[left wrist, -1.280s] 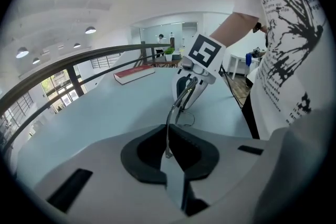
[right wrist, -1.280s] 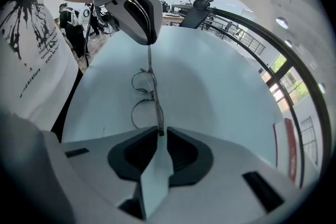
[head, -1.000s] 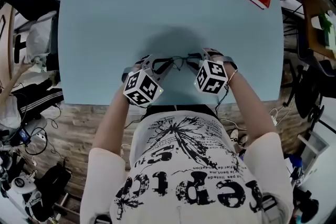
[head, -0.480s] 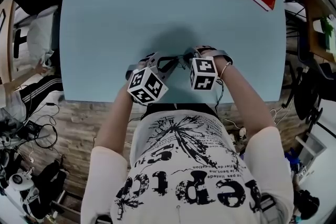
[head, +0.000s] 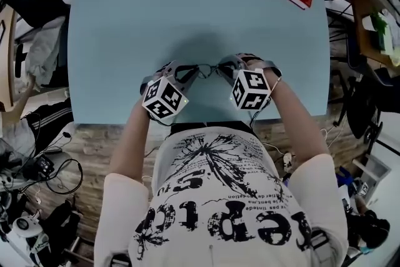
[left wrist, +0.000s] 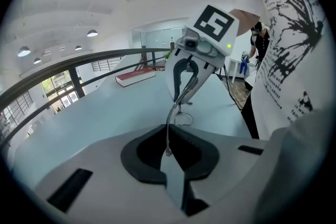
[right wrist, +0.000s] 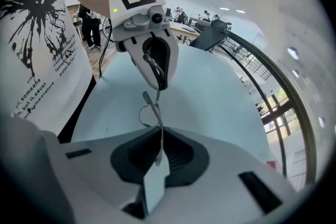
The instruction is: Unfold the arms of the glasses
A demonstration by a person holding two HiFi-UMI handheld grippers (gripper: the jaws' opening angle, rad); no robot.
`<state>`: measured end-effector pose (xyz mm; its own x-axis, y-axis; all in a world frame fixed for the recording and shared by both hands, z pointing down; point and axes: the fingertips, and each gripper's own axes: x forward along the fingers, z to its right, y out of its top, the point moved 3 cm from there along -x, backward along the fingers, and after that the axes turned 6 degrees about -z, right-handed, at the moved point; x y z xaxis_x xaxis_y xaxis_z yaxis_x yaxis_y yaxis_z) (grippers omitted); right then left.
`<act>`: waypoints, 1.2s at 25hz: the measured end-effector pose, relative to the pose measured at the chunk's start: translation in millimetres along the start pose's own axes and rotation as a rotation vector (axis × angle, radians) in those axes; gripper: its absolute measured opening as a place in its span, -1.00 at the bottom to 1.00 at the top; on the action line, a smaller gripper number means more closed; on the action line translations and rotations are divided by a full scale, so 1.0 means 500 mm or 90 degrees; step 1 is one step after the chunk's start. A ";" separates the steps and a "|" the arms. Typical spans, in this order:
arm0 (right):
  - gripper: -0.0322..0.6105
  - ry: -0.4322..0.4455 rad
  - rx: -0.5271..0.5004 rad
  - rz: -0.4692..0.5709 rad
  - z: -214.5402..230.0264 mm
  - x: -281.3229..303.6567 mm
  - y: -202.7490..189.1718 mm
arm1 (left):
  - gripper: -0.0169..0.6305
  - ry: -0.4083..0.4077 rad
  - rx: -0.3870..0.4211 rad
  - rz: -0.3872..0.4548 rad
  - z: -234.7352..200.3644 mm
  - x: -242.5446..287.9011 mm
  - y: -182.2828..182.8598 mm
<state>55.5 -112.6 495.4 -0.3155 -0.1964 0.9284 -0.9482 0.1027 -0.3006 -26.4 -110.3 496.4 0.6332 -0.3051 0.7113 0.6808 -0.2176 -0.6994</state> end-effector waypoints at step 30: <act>-0.44 -0.032 0.190 0.089 -0.012 -0.074 -0.125 | -0.42 0.056 -0.095 -0.006 -0.007 0.005 0.010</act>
<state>126.6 -105.7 481.2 -0.4379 -0.2490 0.8639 -0.8621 -0.1564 -0.4821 -22.8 -115.5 494.2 0.5873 -0.3812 0.7140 0.6204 -0.3544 -0.6996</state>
